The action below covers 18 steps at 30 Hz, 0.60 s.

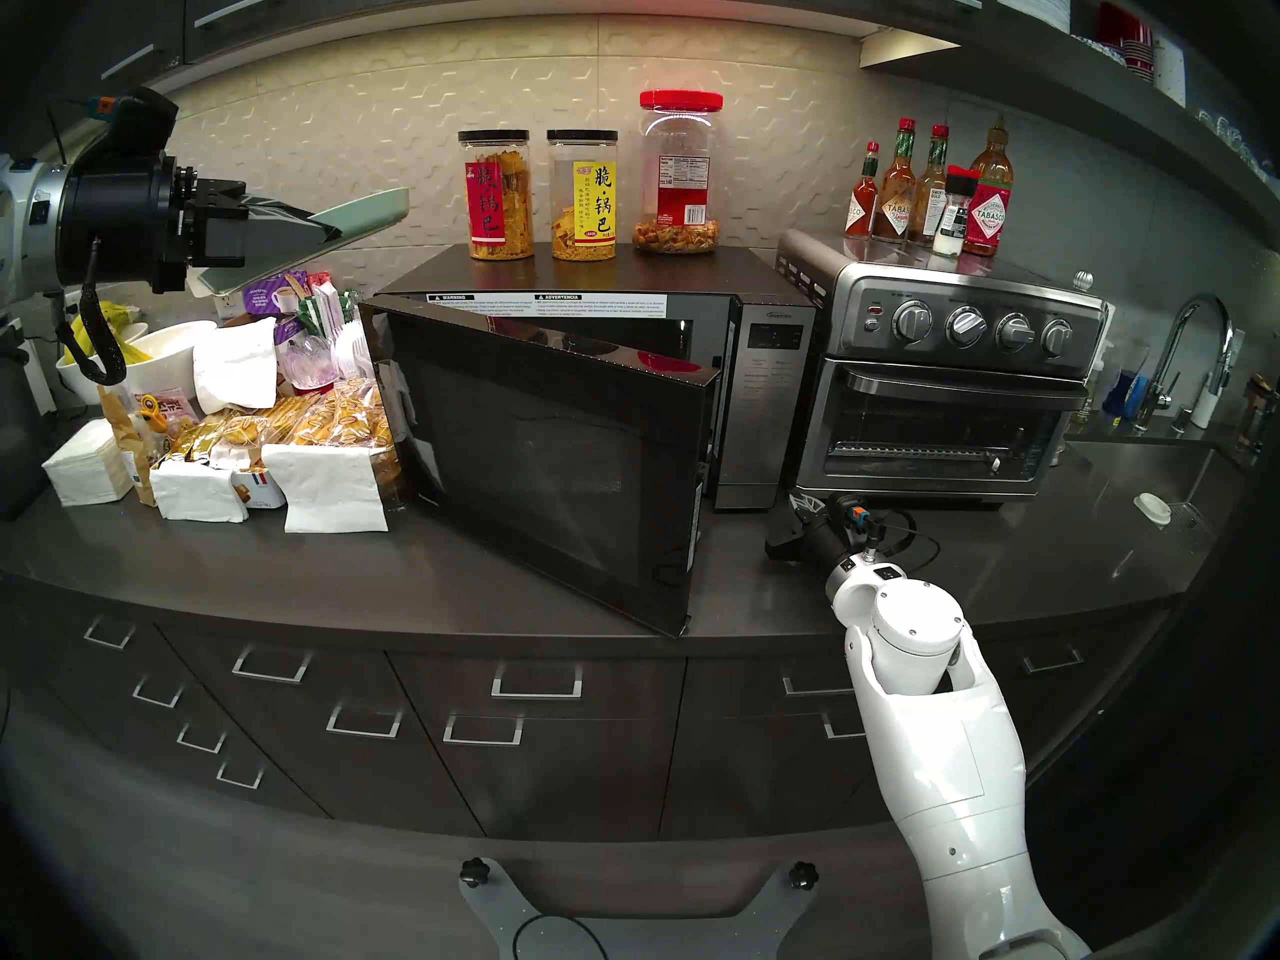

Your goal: Open the microwave, put the plate inside, and close the door

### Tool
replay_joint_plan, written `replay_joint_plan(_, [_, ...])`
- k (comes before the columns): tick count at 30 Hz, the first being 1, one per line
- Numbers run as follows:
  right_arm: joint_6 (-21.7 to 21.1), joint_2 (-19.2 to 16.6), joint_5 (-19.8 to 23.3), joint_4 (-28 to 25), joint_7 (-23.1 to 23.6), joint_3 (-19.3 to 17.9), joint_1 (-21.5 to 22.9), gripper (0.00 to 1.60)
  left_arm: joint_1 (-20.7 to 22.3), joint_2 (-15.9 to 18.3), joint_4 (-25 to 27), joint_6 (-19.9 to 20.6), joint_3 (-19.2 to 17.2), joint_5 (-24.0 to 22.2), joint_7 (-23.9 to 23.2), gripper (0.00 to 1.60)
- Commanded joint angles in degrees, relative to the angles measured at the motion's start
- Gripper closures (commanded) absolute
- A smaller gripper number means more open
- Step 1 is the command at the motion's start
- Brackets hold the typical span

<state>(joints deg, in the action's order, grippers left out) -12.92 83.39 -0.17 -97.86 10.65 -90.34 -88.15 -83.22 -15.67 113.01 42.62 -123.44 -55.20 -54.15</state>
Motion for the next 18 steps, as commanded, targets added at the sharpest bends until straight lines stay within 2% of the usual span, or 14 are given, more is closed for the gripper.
replay_joint_plan(1, [-0.61, -0.64, 2.07, -6.74, 2.67, -0.64, -4.15, 1.6, 0.42, 0.03, 0.08, 0.02, -0.71, 0.05, -0.12, 1.6])
replay_joint_plan(12, [-1.45, -0.79, 3.09, -9.07, 4.85, -0.39, -5.49, 1.6, 0.41, 0.01, 0.09, 0.04, -0.74, 0.07, -0.13, 1.6])
replay_joint_plan(18, [-1.79, -0.35, 2.76, -9.42, 5.1, 0.96, -5.36, 1.6, 0.41, 0.02, 0.09, 0.03, -0.73, 0.06, -0.13, 1.6])
